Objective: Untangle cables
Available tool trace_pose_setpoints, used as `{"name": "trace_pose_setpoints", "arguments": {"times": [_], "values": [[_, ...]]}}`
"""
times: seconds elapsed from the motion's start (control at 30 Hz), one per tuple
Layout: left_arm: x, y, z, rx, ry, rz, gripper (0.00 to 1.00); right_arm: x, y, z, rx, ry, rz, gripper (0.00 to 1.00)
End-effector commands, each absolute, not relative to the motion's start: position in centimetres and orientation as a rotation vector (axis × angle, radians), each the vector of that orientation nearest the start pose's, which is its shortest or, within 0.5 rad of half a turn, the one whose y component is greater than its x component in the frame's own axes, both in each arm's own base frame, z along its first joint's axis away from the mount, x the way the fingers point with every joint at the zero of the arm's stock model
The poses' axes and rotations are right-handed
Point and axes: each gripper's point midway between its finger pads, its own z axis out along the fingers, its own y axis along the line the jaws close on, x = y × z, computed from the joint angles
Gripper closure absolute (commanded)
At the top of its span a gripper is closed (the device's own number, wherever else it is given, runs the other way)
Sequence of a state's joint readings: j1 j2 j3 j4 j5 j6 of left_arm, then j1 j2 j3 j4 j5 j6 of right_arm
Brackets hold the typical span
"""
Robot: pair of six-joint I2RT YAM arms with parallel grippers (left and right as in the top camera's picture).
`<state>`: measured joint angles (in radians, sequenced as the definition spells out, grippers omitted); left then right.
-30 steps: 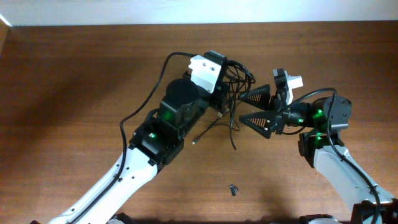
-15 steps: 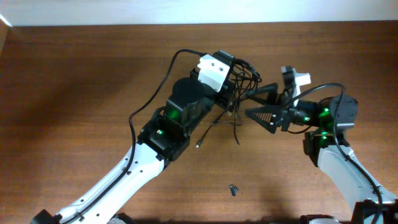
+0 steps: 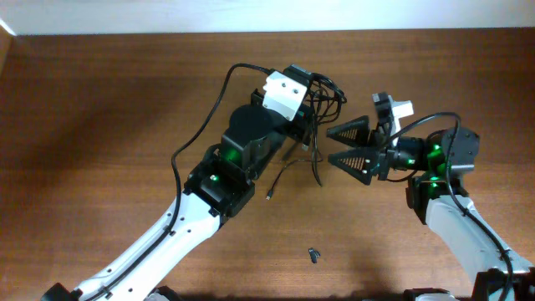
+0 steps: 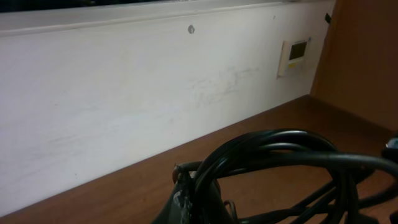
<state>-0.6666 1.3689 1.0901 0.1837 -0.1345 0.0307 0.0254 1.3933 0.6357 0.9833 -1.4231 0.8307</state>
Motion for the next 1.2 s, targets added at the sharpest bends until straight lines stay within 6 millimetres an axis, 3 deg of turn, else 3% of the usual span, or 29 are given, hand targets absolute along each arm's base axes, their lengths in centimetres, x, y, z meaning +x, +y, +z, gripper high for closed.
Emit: {"name": "trace_pose_setpoints", "arguments": {"times": [0.0, 0.27, 0.47, 0.73, 0.93, 1.07, 1.17], "values": [[37.7, -26.7, 34.8, 0.472, 1.588, -0.36, 1.0, 28.5, 18.3, 27.4, -0.742, 1.607, 1.568, 0.06], [35.7, -30.4, 32.9, 0.564, 1.612, -0.412, 1.0, 29.7, 18.1, 27.5, -0.662, 1.614, 1.541, 0.06], [35.1, -31.0, 32.3, 0.589, 1.63, -0.419, 1.0, 30.8, 17.8, 27.6, -0.59, 1.615, 1.508, 0.08], [34.3, -31.9, 32.0, 0.633, 1.633, -0.455, 1.0, 31.3, 17.7, 27.6, -0.555, 1.62, 1.497, 0.51], [34.3, -32.0, 31.9, 0.634, 1.633, -0.456, 1.0, 31.6, 17.6, 27.6, -0.537, 1.618, 1.487, 0.69], [34.5, -31.8, 32.0, 0.623, 1.634, -0.445, 1.0, 31.5, 17.6, 27.6, -0.543, 1.619, 1.49, 0.93], [35.6, -30.1, 32.0, 0.535, 1.652, -0.344, 1.0, 31.1, 17.7, 27.6, -0.57, 1.618, 1.502, 0.96]]}}
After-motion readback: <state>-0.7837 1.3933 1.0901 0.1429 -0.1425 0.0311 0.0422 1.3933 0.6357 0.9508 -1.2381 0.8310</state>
